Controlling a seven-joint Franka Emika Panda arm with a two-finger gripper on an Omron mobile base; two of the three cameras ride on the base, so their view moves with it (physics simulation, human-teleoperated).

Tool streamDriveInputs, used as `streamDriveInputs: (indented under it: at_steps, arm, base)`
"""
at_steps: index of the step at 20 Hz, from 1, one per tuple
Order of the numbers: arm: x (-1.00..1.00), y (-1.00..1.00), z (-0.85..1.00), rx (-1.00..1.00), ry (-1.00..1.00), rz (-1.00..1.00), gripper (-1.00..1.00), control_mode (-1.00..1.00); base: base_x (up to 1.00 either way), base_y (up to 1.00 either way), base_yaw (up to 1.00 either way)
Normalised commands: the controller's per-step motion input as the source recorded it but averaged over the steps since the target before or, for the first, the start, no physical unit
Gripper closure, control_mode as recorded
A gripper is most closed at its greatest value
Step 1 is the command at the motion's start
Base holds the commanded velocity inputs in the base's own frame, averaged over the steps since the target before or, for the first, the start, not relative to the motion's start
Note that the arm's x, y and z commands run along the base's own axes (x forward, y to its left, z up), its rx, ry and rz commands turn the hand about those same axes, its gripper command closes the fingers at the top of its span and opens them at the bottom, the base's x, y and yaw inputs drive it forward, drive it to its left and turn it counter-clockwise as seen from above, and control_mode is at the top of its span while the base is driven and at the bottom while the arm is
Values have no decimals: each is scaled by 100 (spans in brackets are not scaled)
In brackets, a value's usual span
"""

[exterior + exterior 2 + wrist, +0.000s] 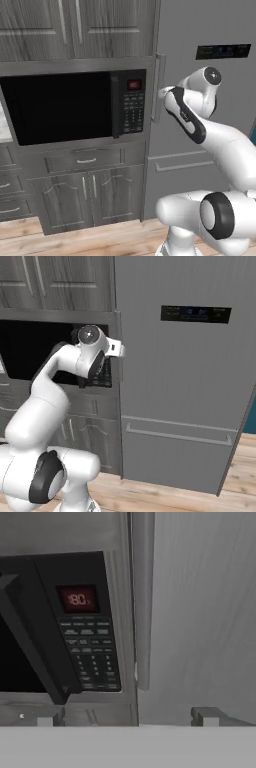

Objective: Retrieve the tangerine and mango from the fridge and place them into the bowl on the dining table.

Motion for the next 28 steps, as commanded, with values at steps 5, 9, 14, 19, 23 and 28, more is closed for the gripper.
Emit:
streamDriveInputs:
  at_steps: [5, 9, 14, 19, 23, 28]
  arm:
    - [47, -2, -10, 0, -12, 0, -100, -100]
    - [52, -3, -3, 1, -3, 0, -100, -100]
    - [64, -18, 0, 3, 2, 0, -100, -100]
    - [58, -19, 0, 1, 0, 0, -100, -100]
    - [61, -3, -3, 0, 0, 0, -100, -100]
    - [59, 0, -16, 0, 0, 0, -100, -100]
  base:
    - [0, 0, 0]
    - [0, 0, 0]
    - [0, 0, 0]
    - [0, 0, 0]
    - [0, 0, 0]
    - [0, 0, 0]
